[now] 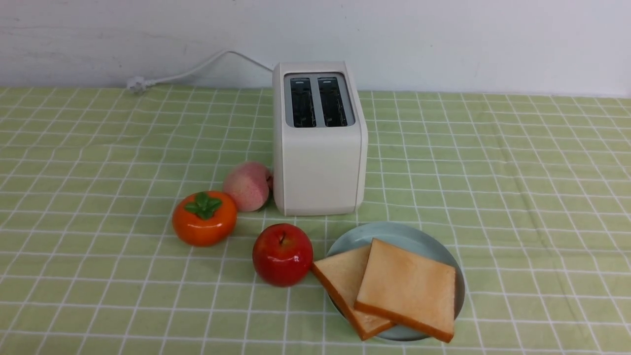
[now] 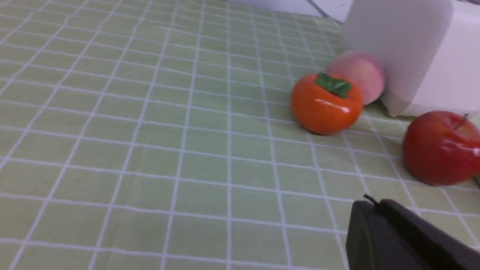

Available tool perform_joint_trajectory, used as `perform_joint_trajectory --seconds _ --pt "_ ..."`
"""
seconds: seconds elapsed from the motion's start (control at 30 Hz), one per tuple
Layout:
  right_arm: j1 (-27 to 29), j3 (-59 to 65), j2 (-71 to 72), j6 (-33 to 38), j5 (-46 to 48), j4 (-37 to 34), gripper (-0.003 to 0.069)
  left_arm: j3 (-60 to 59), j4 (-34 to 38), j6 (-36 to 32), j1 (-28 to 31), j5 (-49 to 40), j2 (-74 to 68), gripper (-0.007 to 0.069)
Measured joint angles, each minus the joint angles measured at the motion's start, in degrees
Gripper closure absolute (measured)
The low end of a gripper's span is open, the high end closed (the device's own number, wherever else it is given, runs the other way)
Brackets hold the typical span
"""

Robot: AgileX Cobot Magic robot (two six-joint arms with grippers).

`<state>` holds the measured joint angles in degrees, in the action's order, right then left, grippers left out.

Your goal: Take toasted bread from bread machine on green coffee tablecloth place on plate.

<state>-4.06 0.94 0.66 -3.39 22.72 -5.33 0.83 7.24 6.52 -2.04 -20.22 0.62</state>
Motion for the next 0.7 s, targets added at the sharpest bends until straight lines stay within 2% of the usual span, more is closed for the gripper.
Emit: perform_joint_trajectory --seconds 0.3,0.7 --pt "0.0 0.0 0.0 0.0 0.0 0.0 0.0627 -2.52 -2.31 9.24 0.26 -1.56 0.0 0.0637" --pt "0.0 0.0 0.0 0.0 0.0 0.0 0.0616 -2.52 -2.56 10.16 0.26 -1.52 0.0 0.0637"
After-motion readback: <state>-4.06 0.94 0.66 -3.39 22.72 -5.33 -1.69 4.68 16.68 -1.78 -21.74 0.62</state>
